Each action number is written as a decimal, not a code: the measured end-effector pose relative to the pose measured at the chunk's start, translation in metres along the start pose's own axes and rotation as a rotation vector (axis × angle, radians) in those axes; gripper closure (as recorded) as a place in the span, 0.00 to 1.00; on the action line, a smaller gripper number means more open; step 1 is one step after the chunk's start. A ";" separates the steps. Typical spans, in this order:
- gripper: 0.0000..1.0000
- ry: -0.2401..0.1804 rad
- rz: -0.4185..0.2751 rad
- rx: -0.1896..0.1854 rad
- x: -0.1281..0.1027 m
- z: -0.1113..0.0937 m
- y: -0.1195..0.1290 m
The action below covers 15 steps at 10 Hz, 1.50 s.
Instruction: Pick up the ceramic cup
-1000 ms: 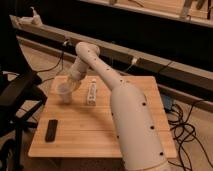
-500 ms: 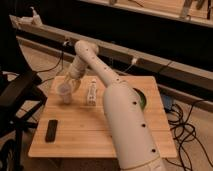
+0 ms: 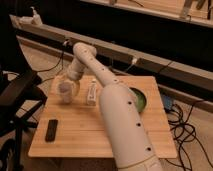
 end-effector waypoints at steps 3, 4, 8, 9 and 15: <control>0.20 -0.016 0.013 -0.017 0.007 0.005 0.007; 0.20 -0.022 0.019 -0.008 0.009 0.004 0.009; 0.20 -0.039 0.033 0.012 0.011 0.002 0.016; 0.20 -0.042 0.030 0.021 0.010 -0.001 0.017; 0.27 -0.038 0.051 -0.076 0.013 0.013 0.025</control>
